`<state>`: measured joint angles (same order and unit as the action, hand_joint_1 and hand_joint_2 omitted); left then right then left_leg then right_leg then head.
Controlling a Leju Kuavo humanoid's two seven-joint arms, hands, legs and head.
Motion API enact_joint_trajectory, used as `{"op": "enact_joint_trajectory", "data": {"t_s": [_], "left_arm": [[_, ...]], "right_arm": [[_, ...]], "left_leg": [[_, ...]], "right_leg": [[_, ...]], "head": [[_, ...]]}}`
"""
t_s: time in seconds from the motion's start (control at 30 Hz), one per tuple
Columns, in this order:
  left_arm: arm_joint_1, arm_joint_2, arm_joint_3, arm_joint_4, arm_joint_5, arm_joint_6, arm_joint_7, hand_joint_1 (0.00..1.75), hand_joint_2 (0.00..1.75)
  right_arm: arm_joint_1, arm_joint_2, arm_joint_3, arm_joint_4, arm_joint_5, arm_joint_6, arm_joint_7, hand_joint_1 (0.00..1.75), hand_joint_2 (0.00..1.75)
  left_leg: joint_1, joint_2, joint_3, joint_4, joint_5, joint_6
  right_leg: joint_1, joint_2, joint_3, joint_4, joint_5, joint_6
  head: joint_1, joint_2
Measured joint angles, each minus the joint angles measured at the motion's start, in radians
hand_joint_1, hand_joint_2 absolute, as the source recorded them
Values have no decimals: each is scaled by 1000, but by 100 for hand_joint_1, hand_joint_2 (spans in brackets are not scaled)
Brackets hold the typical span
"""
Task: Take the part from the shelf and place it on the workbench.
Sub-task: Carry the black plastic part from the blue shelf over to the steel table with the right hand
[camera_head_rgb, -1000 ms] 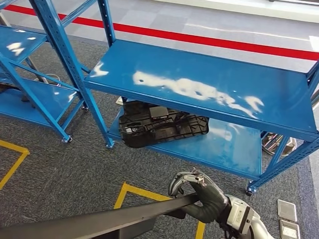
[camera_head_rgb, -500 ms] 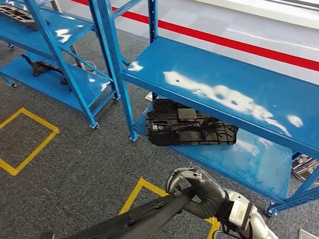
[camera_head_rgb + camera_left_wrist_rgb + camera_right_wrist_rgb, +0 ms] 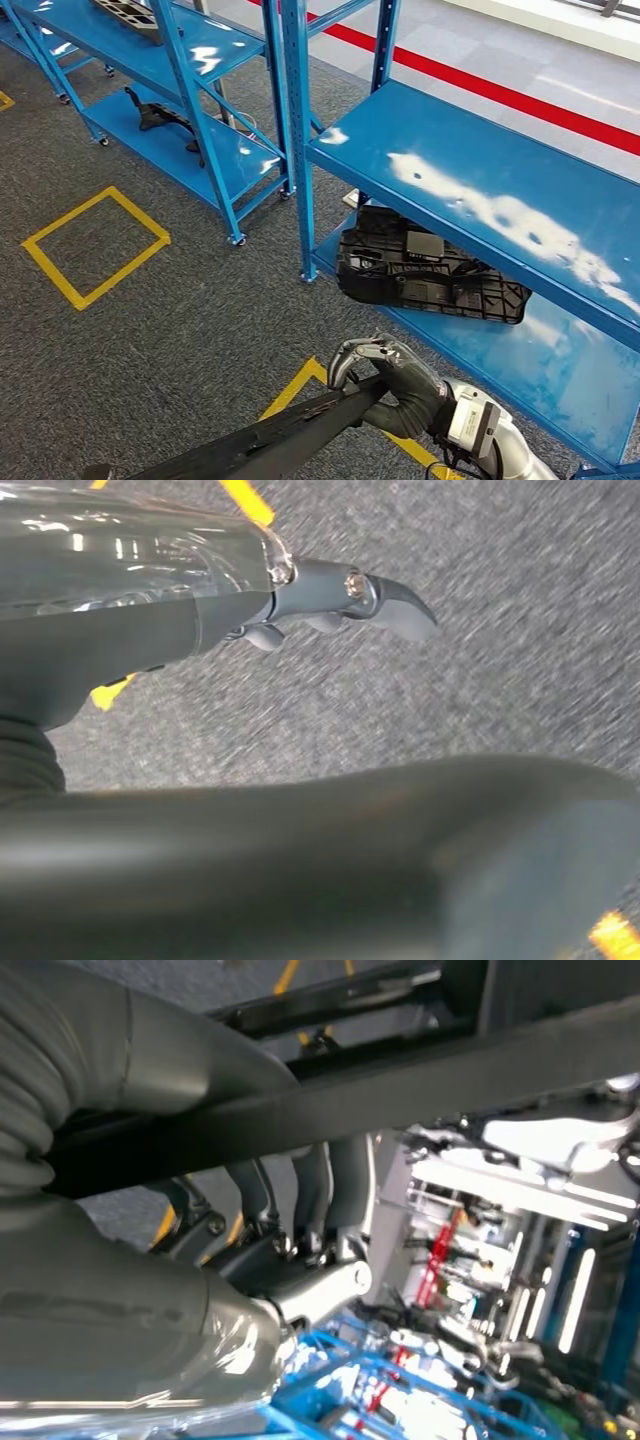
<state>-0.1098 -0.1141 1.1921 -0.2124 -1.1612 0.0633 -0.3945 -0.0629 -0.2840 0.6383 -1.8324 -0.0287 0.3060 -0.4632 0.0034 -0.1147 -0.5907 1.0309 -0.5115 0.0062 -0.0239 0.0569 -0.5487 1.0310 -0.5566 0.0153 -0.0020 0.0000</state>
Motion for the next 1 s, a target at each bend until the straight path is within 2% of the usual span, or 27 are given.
{"op": "enact_joint_trajectory", "data": {"t_s": [0.07, 0.13, 0.17, 0.2, 0.23, 0.27, 0.3, 0.37, 0.4, 0.43, 0.5, 0.53, 0.57, 0.63, 0.67, 0.7, 0.73, 0.77, 0.8, 0.83, 0.87, 0.9, 0.93, 1.0], "left_arm": [[-2, -3, -8, 1, -8, -8, 2, 0, 175], [-9, -5, -17, 2, -17, -15, 8, 0, 175], [-12, -6, -22, 2, -22, -17, 12, 0, 175], [-11, -6, -26, 2, -27, -20, 16, 0, 175], [-9, -7, -30, 2, -31, -22, 20, 0, 175], [-7, -7, -35, 2, -35, -24, 23, 0, 175], [-6, -7, -39, 2, -39, -24, 26, 0, 175], [-7, -6, -45, 2, -44, -22, 30, 0, 175], [-9, -6, -48, 2, -44, -21, 31, 0, 175], [-10, -5, -50, 2, -44, -19, 32, 0, 175], [-9, -1, -54, 2, -41, -15, 30, 0, 175], [-8, 1, -55, 2, -38, -13, 28, 0, 175], [-8, 2, -55, 2, -36, -12, 27, 0, 175], [-13, 5, -57, 2, -35, -11, 23, 0, 175], [-15, 6, -58, 2, -32, -10, 22, 0, 175], [-15, 7, -58, 2, -28, -9, 18, 0, 175], [-14, 7, -58, 2, -21, -7, 14, 0, 175], [-12, 8, -57, 2, -12, -5, 8, 0, 175], [-11, 8, -55, 2, -2, -4, 2, 0, 175], [-10, 8, -53, 2, 5, -3, -4, 0, 175], [-10, 9, -50, 2, 11, -3, -10, 0, 175], [-10, 9, -47, 2, 15, -3, -16, 0, 175], [-9, 10, -45, 2, 17, -3, -20, 0, 175], [-3, 10, -43, 2, 18, -4, -27, 0, 175]], "right_arm": [[2, -1, 0, -6, 8, -7, 4, 175, 175], [10, -2, 1, -12, 14, -15, 10, 175, 175], [15, -3, 1, -15, 16, -21, 14, 175, 175], [21, -3, 2, -16, 19, -26, 17, 175, 175], [26, -4, 3, -17, 22, -31, 19, 175, 175], [29, -4, 4, -18, 25, -36, 21, 175, 175], [32, -4, 5, -20, 26, -42, 21, 175, 175], [33, -4, 7, -25, 27, -51, 20, 175, 175], [33, -4, 7, -27, 27, -54, 20, 175, 175], [32, -4, 8, -28, 26, -56, 20, 175, 175], [27, -4, 10, -29, 26, -57, 20, 175, 175], [23, -4, 11, -30, 25, -57, 19, 175, 175], [19, -4, 12, -30, 24, -57, 19, 175, 175], [14, -6, 15, -29, 23, -57, 19, 175, 175], [13, -6, 17, -27, 21, -55, 19, 175, 175], [10, -7, 19, -24, 18, -51, 19, 175, 175], [4, -7, 22, -20, 12, -45, 18, 175, 175], [-5, -6, 25, -15, 6, -37, 18, 175, 175], [-18, -4, 29, -8, -1, -30, 18, 175, 175], [-33, -1, 33, 0, -7, -22, 18, 175, 175], [-48, 3, 37, 8, -14, -16, 18, 175, 175], [-63, 7, 42, 16, -20, -10, 18, 175, 175], [-75, 11, 46, 24, -25, -5, 18, 175, 175], [-97, 19, 52, 36, -31, 1, 18, 175, 175]], "left_leg": [[-2, 37, -17, 35, -24, -10], [0, 87, -69, 145, -81, -20], [3, 98, -101, 210, -107, -24], [5, 102, -124, 256, -120, -27], [6, 105, -130, 270, -115, -28], [7, 109, -117, 243, -92, -27], [6, 118, -88, 184, -56, -24], [-4, 163, -25, 61, -5, -11], [-10, 181, -8, 25, 3, -4], [-16, 190, -4, 12, 1, 2], [-16, 174, -5, 3, 1, 12], [-14, 163, -3, -3, 3, 17], [-11, 153, 0, -9, 7, 23], [-8, 130, 4, -15, 10, 30], [-9, 117, 4, -15, 10, 32], [-9, 103, 4, -15, 10, 32], [-9, 90, 5, -14, 10, 33], [-9, 75, 6, -13, 9, 32], [-8, 61, 8, -11, 8, 30], [-7, 47, 8, -8, 6, 27], [-7, 34, 6, -2, 3, 23], [-6, 21, 2, 3, 1, 17], [-5, 10, -2, 6, 1, 12], [-1, -10, -9, 7, 3, 3]], "right_leg": [[-3, -25, 3, -4, 1, -11], [-2, -54, 6, -5, -2, -19], [-1, -70, 6, -5, -4, -21], [0, -84, 8, -5, -6, -22], [0, -97, 9, -5, -8, -22], [0, -109, 12, -5, -11, -21], [0, -120, 17, -5, -14, -20], [3, -141, 26, -5, -22, -14], [5, -150, 28, -5, -24, -10], [7, -160, 29, -6, -26, -6], [9, -177, 34, -10, -30, 4], [7, -166, 36, -7, -37, 8], [6, -143, 31, 12, -53, 11], [5, -84, -15, 112, -108, 10], [5, -70, -50, 180, -136, 9], [5, -64, -81, 235, -150, 10], [5, -61, -100, 259, -145, 11], [5, -59, -101, 246, -120, 13], [4, -54, -85, 196, -79, 15], [2, -37, -61, 132, -39, 15], [-1, -15, -38, 74, -11, 15], [-2, 3, -23, 34, 3, 13], [-2, 15, -16, 18, 4, 10], [0, 1, -13, 12, 1, 1]], "head": [[-1, 0], [-2, 0], [-2, 0], [-1, 0], [-1, 0], [-1, 0], [-1, 0], [-1, 0], [-1, 0], [-1, 0], [-1, 0], [-1, 0], [0, 0], [2, 0], [3, 0], [3, 0], [2, 0], [2, 0], [2, 0], [3, 0], [3, 0], [3, 0], [3, 0], [2, 0]]}}
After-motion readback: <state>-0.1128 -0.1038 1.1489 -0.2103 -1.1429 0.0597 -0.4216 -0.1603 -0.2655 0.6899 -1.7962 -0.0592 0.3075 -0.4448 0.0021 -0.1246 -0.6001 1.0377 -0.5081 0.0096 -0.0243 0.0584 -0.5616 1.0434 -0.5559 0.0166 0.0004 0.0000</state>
